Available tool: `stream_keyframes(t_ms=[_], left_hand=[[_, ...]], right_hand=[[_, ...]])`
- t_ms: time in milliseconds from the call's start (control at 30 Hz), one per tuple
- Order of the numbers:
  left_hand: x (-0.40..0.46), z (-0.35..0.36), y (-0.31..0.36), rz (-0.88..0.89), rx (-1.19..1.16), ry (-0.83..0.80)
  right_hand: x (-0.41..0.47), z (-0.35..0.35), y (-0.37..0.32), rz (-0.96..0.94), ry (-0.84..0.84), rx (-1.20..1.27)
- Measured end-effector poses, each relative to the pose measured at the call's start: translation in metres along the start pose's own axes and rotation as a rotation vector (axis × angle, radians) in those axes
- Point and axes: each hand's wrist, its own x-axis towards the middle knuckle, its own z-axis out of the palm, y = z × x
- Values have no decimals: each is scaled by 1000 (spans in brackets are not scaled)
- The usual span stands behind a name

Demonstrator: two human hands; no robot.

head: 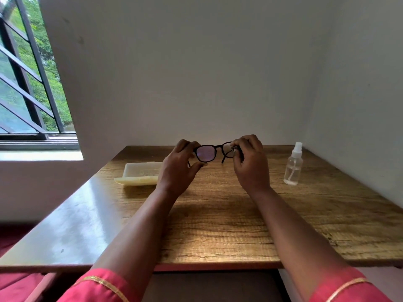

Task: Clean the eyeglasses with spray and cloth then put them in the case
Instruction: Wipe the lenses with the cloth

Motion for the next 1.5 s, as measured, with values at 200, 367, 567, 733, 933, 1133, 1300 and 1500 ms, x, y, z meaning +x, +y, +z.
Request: stream_keyframes(t_ms=[200,367,567,733,933,1133,1300,1500], left_hand=[[0,1,4,28,31,-24],[0,1,6,56,22,-46],[0,-1,5,28,-7,-22],[1,-2,4,14,-20,-6],[0,-3,2,21,-18,2],[0,-3,4,35,-5,-20],[0,-1,1,10,-13,-39],[0,-2,2,11,-11,-12]], right_hand=[[-2,1,-15,-131,-45,16],[-7,3,-39,-356,-197,51],[-7,6,-40,-437,-270,17],[-3,0,-29,-328,-142,-12],[-8,1,-33,-390,-210,-47],[-7,7,-38,-432,-209,-80],[-4,3,-31,-300,-130,-113],[-8,2,-35,-399,-217,-75]])
